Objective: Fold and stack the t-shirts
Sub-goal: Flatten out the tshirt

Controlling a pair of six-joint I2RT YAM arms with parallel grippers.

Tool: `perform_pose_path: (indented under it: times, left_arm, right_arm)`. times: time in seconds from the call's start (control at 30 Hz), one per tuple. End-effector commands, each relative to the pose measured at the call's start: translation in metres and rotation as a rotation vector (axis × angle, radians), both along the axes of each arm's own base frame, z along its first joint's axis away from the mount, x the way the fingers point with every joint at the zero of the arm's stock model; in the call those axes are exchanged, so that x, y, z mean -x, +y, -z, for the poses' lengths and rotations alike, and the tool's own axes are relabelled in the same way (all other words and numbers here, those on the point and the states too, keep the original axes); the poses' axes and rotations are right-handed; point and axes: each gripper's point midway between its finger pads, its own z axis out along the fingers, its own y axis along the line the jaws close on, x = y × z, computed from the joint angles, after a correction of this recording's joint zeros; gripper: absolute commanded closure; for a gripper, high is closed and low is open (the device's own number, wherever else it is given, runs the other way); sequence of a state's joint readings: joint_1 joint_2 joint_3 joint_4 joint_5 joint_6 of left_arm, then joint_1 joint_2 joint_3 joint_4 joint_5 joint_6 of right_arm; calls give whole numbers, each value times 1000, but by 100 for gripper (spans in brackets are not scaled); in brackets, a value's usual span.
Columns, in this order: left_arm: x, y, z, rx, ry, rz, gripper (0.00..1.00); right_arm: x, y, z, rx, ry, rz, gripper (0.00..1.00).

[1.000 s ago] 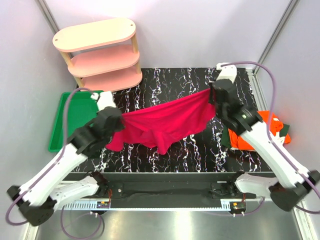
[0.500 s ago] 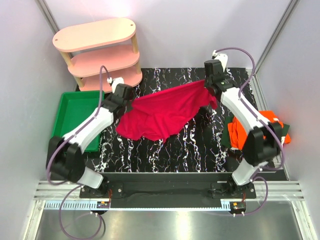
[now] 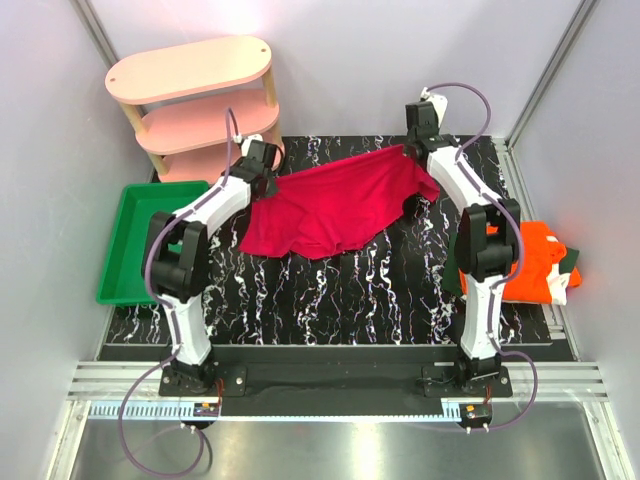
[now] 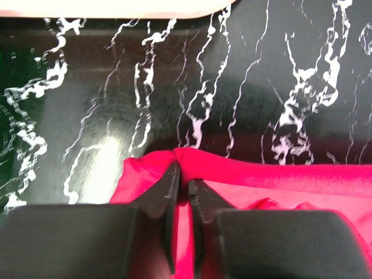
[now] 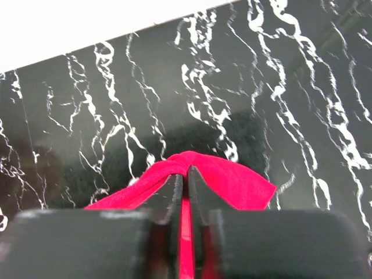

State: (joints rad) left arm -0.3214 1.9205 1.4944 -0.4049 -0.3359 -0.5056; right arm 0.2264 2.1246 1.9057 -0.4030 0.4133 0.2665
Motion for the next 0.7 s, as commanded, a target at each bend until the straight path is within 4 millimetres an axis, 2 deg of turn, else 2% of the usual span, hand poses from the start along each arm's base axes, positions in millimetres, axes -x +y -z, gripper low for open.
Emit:
perform_pose_path:
  times: [0.0, 0.03, 0.1, 0.17, 0.2, 0.3, 0.33, 0.37, 0.4, 0.43, 0.47, 0.5, 0.53, 0.6, 0.63, 0.67]
  left_arm:
    - [-19, -1, -27, 27, -72, -5, 55]
    - [-20, -2, -33, 37, -91, -10, 44]
    - [-16, -3, -47, 45, -126, -9, 24]
    - [-11, -4, -57, 39, -146, -12, 15]
    - [-5, -4, -64, 40, -158, -10, 12]
    - [12, -5, -75, 34, -180, -3, 11]
    - [18, -5, -76, 28, -182, -3, 11]
    - [26, -6, -86, 35, -203, -3, 11]
    - [35, -3, -78, 34, -186, -15, 11]
    - [40, -1, -78, 40, -187, -24, 12]
    - [53, 2, -74, 44, -180, -29, 12]
    - [59, 4, -72, 59, -175, -41, 12]
    - [65, 6, -71, 62, -175, -47, 12]
    - [81, 11, -64, 59, -165, -56, 12]
    - [85, 13, -61, 58, -160, -57, 12]
    - [93, 18, -57, 47, -153, -64, 12]
  right_arm:
    - [-23, 6, -51, -62, -128, -21, 74]
    - [-23, 9, -56, -68, -137, -31, 58]
    - [-16, 19, -71, -66, -160, -44, 43]
    - [0, 27, -80, -80, -161, -61, 27]
    - [9, 38, -81, -95, -159, -76, 25]
    - [46, 63, -75, -126, -138, -118, 24]
    - [63, 90, -72, -145, -126, -179, 24]
    - [84, 97, -62, -147, -107, -200, 25]
    - [98, 112, -57, -168, -96, -228, 27]
    - [117, 138, -51, -171, -76, -288, 27]
    - [139, 145, -40, -158, -48, -311, 28]
    - [151, 152, -33, -161, -34, -321, 29]
    - [170, 170, -28, -167, -20, -364, 30]
    - [196, 172, -15, -171, 11, -375, 34]
    - [207, 174, -18, -182, 9, -388, 35]
    - [221, 175, -2, -173, 44, -400, 36]
